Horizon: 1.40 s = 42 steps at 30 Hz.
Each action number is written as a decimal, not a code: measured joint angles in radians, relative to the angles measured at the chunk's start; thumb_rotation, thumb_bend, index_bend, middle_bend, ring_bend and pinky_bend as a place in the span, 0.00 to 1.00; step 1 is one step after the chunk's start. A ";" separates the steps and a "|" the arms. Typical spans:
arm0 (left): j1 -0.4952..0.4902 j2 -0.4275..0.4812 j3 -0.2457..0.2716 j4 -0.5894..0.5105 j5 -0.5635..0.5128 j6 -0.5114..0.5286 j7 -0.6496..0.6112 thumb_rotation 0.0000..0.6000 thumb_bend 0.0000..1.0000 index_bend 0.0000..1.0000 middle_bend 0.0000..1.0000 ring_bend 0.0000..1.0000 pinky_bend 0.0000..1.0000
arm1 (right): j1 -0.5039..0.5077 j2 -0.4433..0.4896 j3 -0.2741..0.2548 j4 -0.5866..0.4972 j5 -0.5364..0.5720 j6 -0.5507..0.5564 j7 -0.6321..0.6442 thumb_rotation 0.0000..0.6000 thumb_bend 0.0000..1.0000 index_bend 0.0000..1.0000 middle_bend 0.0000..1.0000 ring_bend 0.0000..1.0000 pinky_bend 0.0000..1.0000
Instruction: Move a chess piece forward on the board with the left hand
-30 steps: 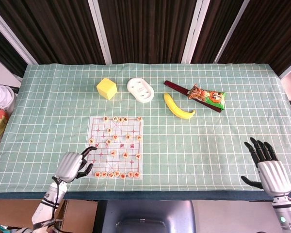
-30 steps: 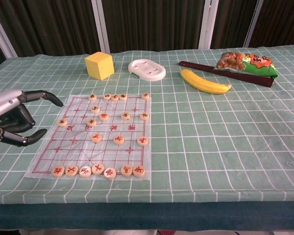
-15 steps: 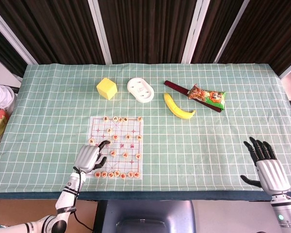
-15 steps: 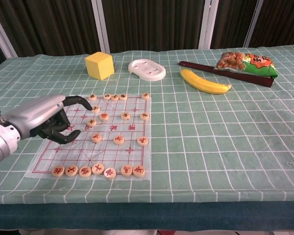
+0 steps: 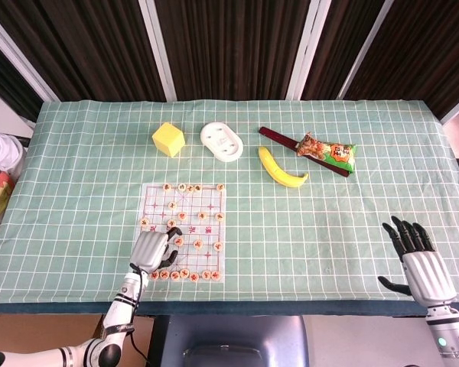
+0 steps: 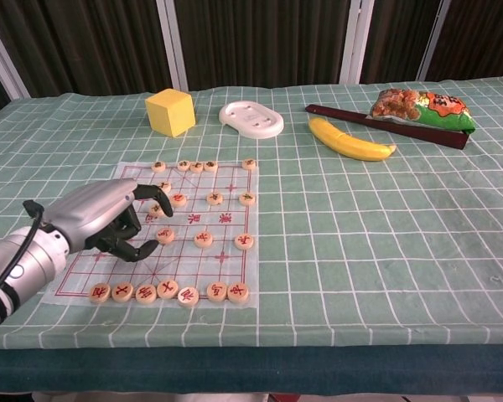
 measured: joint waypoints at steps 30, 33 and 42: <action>-0.050 -0.080 -0.014 0.129 -0.053 -0.009 0.021 1.00 0.36 0.45 1.00 1.00 1.00 | 0.004 0.018 -0.012 -0.008 -0.010 -0.012 0.028 1.00 0.22 0.00 0.00 0.00 0.00; -0.052 -0.080 -0.014 0.132 -0.060 -0.011 0.025 1.00 0.36 0.48 1.00 1.00 1.00 | 0.003 0.019 -0.012 -0.009 -0.011 -0.011 0.031 1.00 0.22 0.00 0.00 0.00 0.00; -0.056 -0.068 -0.011 0.110 -0.060 -0.007 0.029 1.00 0.36 0.57 1.00 1.00 1.00 | 0.003 0.020 -0.014 -0.008 -0.013 -0.010 0.037 1.00 0.22 0.00 0.00 0.00 0.00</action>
